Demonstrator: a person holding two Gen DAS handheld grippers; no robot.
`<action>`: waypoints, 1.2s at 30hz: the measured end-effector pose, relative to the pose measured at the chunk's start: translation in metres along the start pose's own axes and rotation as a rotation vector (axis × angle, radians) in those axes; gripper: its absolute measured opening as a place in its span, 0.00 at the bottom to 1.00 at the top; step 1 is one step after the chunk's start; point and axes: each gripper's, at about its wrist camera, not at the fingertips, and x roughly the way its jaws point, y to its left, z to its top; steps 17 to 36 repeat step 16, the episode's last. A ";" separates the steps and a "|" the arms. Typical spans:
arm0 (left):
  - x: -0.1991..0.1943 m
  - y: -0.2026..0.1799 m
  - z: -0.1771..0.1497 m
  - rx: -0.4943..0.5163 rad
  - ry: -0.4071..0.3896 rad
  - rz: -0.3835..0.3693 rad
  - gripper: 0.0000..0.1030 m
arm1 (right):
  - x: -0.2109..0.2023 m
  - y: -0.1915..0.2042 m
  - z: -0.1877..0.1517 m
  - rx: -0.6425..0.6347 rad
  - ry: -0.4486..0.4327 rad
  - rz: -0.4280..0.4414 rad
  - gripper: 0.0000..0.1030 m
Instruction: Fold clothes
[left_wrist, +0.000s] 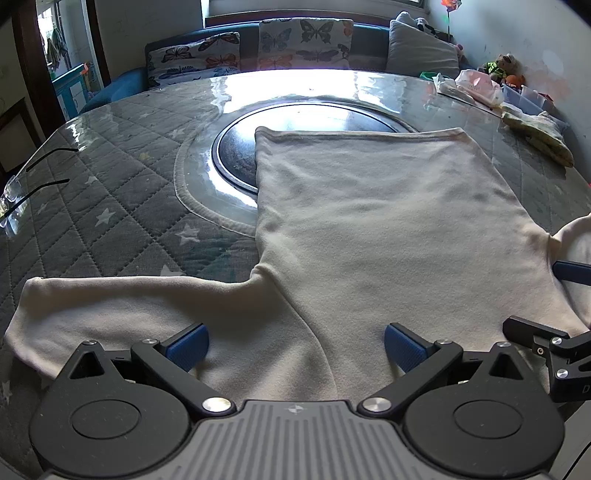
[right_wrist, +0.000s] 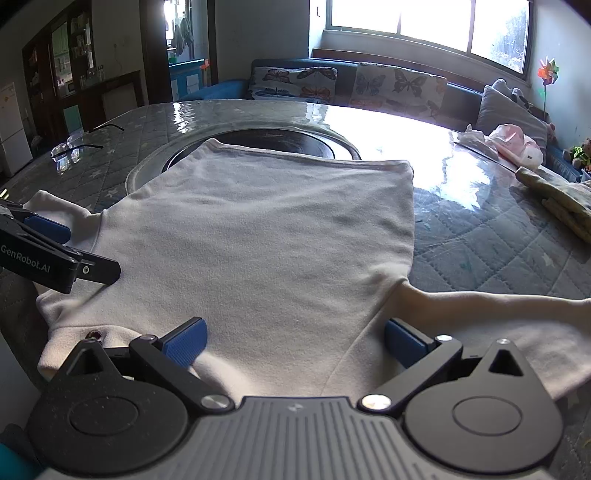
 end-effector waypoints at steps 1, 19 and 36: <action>0.000 0.000 0.000 0.000 0.000 0.000 1.00 | 0.000 0.000 0.000 0.000 0.000 0.000 1.00; 0.000 -0.001 0.000 -0.005 -0.001 0.003 1.00 | 0.000 0.000 0.000 0.000 -0.004 -0.002 1.00; 0.000 -0.001 0.000 -0.005 -0.001 0.003 1.00 | 0.000 0.000 0.000 0.000 -0.004 -0.002 1.00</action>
